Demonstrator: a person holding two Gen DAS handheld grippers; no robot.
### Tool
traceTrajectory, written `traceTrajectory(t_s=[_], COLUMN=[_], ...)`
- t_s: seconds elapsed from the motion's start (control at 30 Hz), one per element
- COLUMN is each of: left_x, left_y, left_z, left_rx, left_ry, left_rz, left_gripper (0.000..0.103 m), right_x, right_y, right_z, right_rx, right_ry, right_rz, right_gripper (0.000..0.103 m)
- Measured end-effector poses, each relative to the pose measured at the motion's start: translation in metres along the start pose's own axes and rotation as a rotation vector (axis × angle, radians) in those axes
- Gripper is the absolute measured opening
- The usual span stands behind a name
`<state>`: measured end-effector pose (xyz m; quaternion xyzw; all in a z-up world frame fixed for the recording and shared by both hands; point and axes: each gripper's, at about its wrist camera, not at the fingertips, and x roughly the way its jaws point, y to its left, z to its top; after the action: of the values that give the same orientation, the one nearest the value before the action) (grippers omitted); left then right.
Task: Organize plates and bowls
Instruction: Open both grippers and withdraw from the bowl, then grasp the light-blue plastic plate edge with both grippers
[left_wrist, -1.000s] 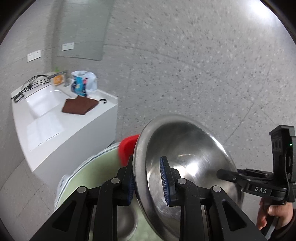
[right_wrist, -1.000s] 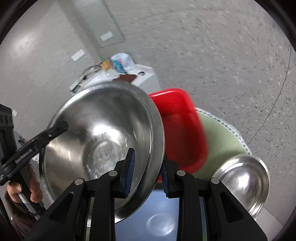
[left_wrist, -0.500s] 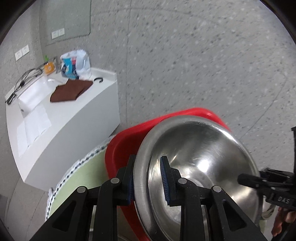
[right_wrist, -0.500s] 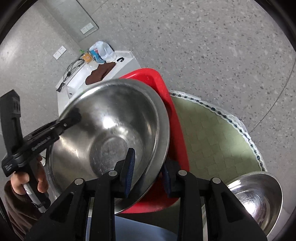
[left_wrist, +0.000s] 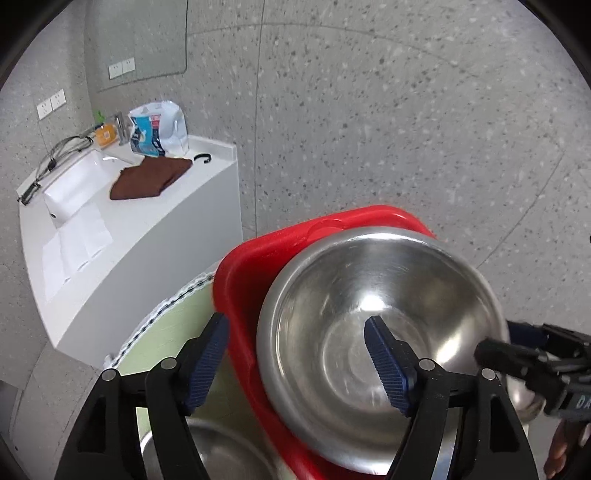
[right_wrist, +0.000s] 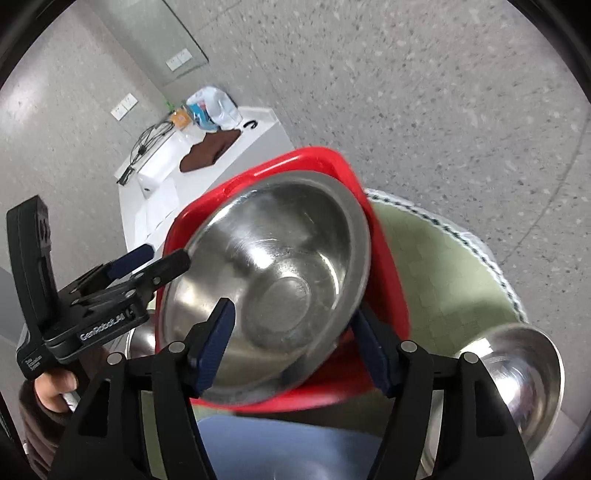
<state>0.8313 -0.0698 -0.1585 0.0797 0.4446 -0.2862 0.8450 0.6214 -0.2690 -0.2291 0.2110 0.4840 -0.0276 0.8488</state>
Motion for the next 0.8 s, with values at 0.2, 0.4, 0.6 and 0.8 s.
traceTrajectory(t_s=[0.2,0.4,0.6,0.8], left_x=[-0.059,-0.114,-0.128,-0.107], left_y=[-0.011,-0.045,-0.066,-0.071], left_z=[-0.038,-0.101,-0.166,-0.202], left_rx=[0.011,0.083,0.063,0.038], left_ry=[-0.091,-0.165,-0.121,-0.014], left_rz=[0.024,0.012,-0.004,0.014], left_gripper=[0.076,0.087,0.088,0.089], right_x=[-0.035,-0.089,-0.126,-0.107], right_y=[0.0,-0.004,-0.019,-0.039], right_z=[-0.018,-0.078,-0.152,-0.19], right_rx=[0.017,-0.001,0.042,0.088], right_ry=[-0.055,-0.121,-0.173,-0.123], right_rz=[-0.041,-0.137,-0.215,-0.193], right_gripper=[0.074,0.076,0.079,0.08])
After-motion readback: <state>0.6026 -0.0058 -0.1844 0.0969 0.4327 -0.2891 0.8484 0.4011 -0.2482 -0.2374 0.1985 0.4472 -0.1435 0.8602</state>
